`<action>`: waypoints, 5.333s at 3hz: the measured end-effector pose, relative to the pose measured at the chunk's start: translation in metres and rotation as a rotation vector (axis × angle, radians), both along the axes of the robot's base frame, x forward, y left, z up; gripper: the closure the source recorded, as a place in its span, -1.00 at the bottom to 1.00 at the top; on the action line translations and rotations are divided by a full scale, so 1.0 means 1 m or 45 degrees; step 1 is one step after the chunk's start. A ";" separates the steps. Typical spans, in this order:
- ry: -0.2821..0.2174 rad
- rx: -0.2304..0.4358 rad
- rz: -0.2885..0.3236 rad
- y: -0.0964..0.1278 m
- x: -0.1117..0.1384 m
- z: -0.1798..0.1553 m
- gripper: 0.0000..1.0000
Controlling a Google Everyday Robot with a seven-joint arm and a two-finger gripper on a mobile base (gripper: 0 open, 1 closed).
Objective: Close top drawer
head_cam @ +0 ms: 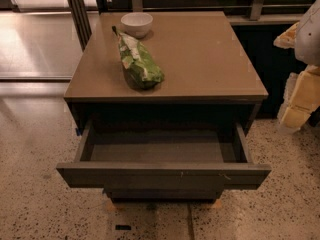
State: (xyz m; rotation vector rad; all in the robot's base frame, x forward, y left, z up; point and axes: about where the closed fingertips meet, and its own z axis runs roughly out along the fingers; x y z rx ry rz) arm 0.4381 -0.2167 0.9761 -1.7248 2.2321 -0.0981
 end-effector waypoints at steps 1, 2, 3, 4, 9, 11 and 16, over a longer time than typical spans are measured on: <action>0.000 0.000 0.000 0.000 0.000 0.000 -1.00; -0.029 0.054 -0.029 -0.001 0.000 -0.009 -1.00; 0.014 0.279 -0.126 0.003 -0.014 -0.073 -1.00; 0.107 0.555 -0.259 0.022 -0.032 -0.151 -0.67; 0.171 0.864 -0.499 0.041 -0.066 -0.260 1.00; 0.243 0.976 -0.583 0.058 -0.065 -0.356 1.00; -0.338 0.504 -0.546 0.025 0.076 -0.363 1.00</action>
Offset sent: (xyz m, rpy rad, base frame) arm -0.0012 -0.0093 -0.0622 0.2999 -0.1417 -0.1582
